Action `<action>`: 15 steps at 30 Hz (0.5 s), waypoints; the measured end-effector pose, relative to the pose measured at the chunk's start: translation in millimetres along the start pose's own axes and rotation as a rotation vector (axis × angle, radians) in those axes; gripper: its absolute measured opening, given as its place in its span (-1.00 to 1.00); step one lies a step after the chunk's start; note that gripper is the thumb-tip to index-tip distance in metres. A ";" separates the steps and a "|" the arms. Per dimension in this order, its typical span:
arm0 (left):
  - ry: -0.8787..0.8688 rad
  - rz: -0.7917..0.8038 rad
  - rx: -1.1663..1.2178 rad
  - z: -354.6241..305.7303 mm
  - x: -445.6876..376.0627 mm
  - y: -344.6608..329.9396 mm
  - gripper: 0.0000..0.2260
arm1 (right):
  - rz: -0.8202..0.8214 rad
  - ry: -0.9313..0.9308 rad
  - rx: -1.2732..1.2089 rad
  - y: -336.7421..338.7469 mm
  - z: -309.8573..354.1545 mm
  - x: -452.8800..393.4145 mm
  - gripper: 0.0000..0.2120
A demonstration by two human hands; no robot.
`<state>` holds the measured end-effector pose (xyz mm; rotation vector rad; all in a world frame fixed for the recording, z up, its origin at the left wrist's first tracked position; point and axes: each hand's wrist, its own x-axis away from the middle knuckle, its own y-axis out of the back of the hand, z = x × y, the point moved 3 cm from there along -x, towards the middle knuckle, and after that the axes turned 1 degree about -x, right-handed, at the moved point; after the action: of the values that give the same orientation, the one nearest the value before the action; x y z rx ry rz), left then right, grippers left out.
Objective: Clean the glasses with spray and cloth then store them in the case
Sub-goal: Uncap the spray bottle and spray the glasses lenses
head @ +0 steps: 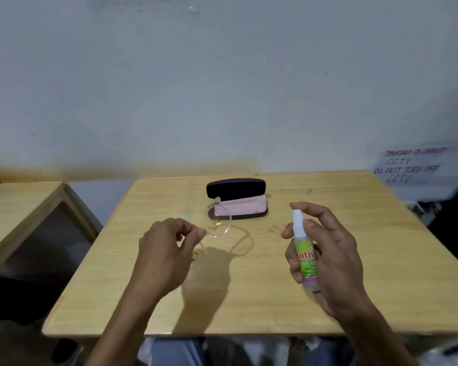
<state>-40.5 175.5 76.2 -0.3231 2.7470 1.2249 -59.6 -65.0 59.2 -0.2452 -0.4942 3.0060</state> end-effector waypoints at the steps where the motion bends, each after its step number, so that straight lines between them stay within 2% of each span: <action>1: 0.042 0.009 0.098 -4.8 0.2 -1.1 -0.82 | 0.010 0.011 0.009 2.8 4.1 1.1 -0.70; 4: 0.162 0.044 0.398 -20.0 0.7 -6.4 -0.81 | 0.037 0.066 0.063 6.9 16.5 5.1 -0.68; 7: 0.244 0.093 0.596 -35.3 2.3 -12.3 -0.79 | 0.063 0.147 0.162 6.0 26.0 10.0 -0.69; 10: 0.294 0.151 0.661 -37.0 3.7 -18.4 -0.66 | 0.025 0.243 0.300 4.3 29.1 14.7 -0.72; 12: 0.313 0.177 0.707 -36.2 5.8 -20.1 -0.78 | -0.013 0.283 0.376 1.9 29.8 16.8 -0.77; 15: 0.301 0.212 0.751 -37.6 10.4 -24.3 -0.75 | -0.017 0.334 0.474 -4.4 29.0 19.8 -0.73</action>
<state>-45.5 130.2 81.7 -0.1384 3.3013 0.0976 -83.7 -67.6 84.9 -0.6740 0.2401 2.8645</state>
